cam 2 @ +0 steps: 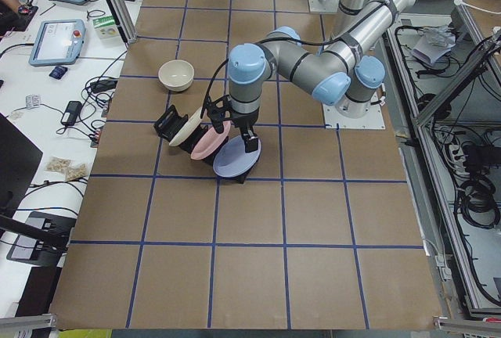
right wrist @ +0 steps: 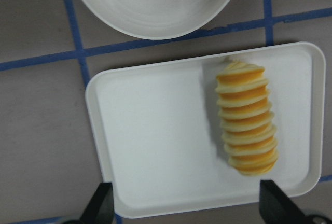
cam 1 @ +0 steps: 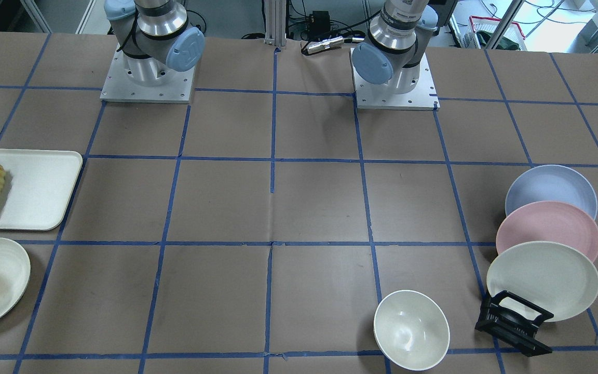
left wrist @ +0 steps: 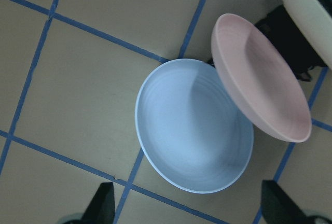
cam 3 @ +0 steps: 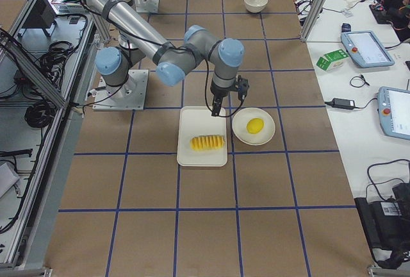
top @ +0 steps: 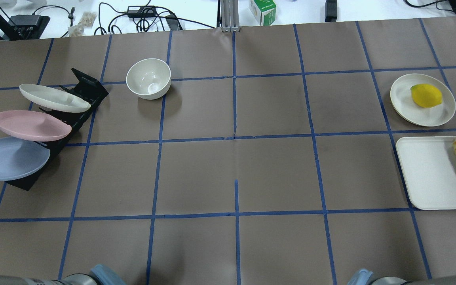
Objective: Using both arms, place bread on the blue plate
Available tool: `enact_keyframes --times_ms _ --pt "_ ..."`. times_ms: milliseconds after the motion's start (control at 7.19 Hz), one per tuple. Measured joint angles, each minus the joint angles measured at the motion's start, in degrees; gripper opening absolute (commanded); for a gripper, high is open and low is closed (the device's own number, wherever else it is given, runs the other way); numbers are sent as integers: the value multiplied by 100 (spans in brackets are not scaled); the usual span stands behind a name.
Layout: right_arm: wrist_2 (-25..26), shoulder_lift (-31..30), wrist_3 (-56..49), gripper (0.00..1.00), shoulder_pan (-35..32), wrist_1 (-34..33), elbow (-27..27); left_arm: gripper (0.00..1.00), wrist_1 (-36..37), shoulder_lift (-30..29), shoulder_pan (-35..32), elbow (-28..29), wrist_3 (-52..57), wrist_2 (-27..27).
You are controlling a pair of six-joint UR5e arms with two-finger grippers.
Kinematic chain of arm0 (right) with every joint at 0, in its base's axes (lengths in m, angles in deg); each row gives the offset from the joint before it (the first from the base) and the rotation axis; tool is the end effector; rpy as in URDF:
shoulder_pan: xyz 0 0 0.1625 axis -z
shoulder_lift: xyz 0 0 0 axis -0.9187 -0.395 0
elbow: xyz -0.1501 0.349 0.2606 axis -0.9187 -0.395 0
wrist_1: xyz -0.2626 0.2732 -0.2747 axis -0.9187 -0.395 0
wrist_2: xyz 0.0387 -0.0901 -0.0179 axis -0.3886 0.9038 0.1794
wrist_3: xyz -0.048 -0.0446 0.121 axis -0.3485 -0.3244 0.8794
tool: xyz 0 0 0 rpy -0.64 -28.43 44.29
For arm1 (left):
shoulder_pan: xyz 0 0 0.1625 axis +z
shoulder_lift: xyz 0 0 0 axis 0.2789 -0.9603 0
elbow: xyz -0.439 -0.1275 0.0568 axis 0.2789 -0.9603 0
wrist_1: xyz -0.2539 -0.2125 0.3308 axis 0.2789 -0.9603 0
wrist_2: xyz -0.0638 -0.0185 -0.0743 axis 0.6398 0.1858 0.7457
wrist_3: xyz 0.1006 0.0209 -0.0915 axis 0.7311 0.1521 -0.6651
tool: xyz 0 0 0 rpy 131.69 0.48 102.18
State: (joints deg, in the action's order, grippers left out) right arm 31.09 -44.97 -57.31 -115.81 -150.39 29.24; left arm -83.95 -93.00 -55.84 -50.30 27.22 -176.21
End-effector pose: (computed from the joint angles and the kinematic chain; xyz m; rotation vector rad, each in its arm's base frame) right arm -0.2947 -0.5273 0.3040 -0.1845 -3.1085 -0.1502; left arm 0.3943 -0.5011 0.3960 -0.5668 3.0853 -0.0286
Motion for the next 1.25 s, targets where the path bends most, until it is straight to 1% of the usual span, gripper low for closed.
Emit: enact_keyframes --times_ms 139,278,557,974,1252 --pt "22 225 -393 100 225 -376 77 100 239 -247 65 -4 148 88" --pt "23 399 -698 100 373 -550 114 100 457 -493 93 -4 248 206" --pt "13 662 -1092 100 483 -791 239 100 650 -914 104 4 323 577" --pt "23 860 -1348 100 564 -1369 480 100 712 -1263 110 -6 357 960" --pt "19 1058 -1454 100 663 -1511 568 100 642 -1341 117 -26 350 972"
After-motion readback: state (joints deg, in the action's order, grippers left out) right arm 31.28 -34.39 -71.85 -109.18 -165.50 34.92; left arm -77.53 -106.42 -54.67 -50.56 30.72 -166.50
